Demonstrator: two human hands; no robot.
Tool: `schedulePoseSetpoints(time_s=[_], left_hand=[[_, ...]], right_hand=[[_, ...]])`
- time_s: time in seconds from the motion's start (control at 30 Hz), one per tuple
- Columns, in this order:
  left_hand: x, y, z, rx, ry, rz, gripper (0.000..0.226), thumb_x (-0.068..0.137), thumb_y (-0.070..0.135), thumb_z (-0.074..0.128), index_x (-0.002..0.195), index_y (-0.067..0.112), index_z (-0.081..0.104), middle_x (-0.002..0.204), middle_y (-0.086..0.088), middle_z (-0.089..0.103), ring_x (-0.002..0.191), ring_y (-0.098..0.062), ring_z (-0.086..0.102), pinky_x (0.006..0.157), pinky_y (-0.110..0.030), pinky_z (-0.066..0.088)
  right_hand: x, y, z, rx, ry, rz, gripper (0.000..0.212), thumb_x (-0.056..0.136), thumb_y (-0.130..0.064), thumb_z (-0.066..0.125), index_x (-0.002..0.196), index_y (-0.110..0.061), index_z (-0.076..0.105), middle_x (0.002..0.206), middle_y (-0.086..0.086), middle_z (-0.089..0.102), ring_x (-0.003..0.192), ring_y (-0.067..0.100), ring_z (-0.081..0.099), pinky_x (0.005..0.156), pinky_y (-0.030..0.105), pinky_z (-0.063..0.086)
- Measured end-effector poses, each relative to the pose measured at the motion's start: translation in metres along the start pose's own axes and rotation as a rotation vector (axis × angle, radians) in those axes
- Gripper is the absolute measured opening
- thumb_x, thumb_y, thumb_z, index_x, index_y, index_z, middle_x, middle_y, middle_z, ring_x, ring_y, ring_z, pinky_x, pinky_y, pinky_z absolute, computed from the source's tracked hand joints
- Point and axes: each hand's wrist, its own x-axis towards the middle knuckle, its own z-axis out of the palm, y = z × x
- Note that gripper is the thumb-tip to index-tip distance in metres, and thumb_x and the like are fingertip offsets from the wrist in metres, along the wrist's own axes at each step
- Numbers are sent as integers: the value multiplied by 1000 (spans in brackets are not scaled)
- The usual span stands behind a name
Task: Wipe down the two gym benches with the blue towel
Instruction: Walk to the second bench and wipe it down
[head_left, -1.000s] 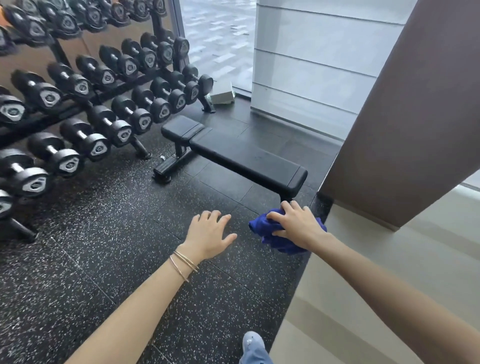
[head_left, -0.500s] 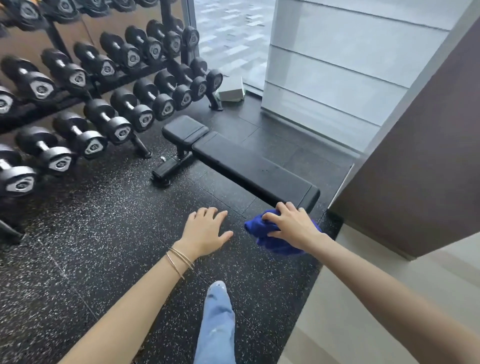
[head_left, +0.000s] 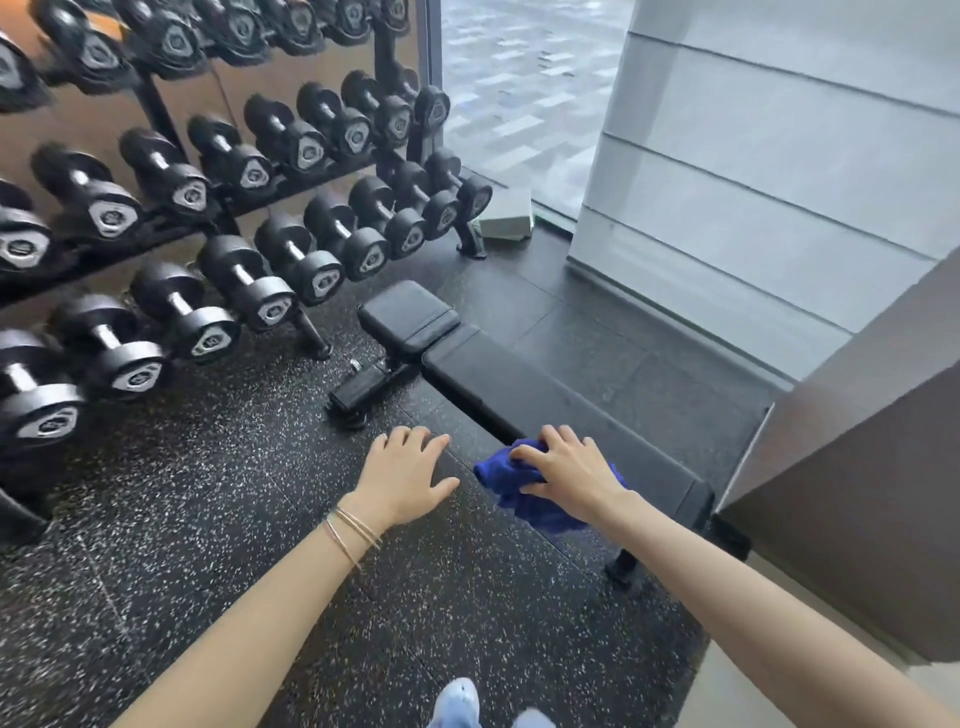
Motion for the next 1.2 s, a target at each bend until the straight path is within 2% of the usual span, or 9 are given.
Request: schedulePoseSetpoints(time_s=[0.17, 0.27, 0.4, 0.6, 0.63, 0.77, 0.87, 0.97, 1.2], left_hand=[[51, -31, 1, 0, -30, -15, 69, 90, 61, 33, 146, 22, 26, 145, -6, 37, 131, -27, 34, 107, -41, 31], [85, -50, 1, 6, -36, -24, 73, 87, 65, 24, 145, 22, 27, 144, -6, 38, 130, -27, 35, 105, -40, 31], [140, -76, -3, 2, -43, -57, 69, 89, 62, 33, 145, 23, 27, 143, -6, 38, 130, -27, 35, 105, -40, 32], [232, -117, -27, -5, -49, -88, 84, 75, 68, 13, 143, 23, 33, 139, -6, 43, 127, -28, 39, 102, -39, 33], [247, -123, -29, -9, -57, -96, 83, 76, 68, 14, 142, 23, 33, 139, -5, 44, 126, -27, 39, 102, -38, 33], [295, -150, -18, -12, -120, -119, 69, 88, 61, 36, 145, 22, 27, 142, -5, 39, 129, -27, 36, 104, -40, 31], [318, -171, -11, -25, -148, -125, 70, 88, 62, 35, 146, 22, 26, 142, -5, 39, 129, -27, 36, 105, -41, 31], [347, -199, -9, -33, -146, -121, 75, 83, 65, 22, 145, 23, 27, 141, -4, 40, 128, -26, 37, 105, -40, 32], [427, -293, 7, -48, -139, -51, 76, 75, 62, 32, 136, 18, 46, 129, -9, 55, 118, -31, 49, 97, -41, 40]], right_hand=[[68, 16, -5, -8, -20, -30, 39, 90, -49, 49, 125, -33, 45, 118, 5, 41, 111, 27, 38, 82, 37, 37], [112, 30, -9, -10, -28, -56, 38, 90, -48, 48, 125, -33, 46, 118, 6, 42, 111, 27, 39, 82, 38, 36], [177, 49, -15, -17, -34, -89, 37, 90, -47, 49, 125, -33, 47, 119, 6, 42, 112, 28, 39, 81, 37, 36], [283, 85, -39, 6, -28, -121, 39, 90, -47, 49, 126, -33, 47, 120, 6, 43, 112, 28, 39, 85, 38, 38], [300, 89, -42, 14, -33, -126, 39, 90, -47, 49, 126, -33, 47, 120, 6, 43, 112, 29, 39, 86, 38, 38], [362, 102, -46, 6, -58, -169, 40, 90, -48, 50, 126, -33, 46, 120, 6, 42, 113, 28, 39, 86, 38, 38], [399, 105, -46, 10, -78, -180, 40, 90, -48, 50, 126, -33, 46, 120, 6, 42, 113, 28, 39, 85, 38, 37], [438, 104, -42, 29, -94, -164, 40, 89, -49, 50, 126, -33, 46, 119, 6, 43, 112, 28, 40, 84, 38, 37], [536, 80, -18, 92, -109, -30, 42, 88, -48, 53, 127, -33, 46, 120, 6, 43, 113, 29, 39, 83, 39, 38]])
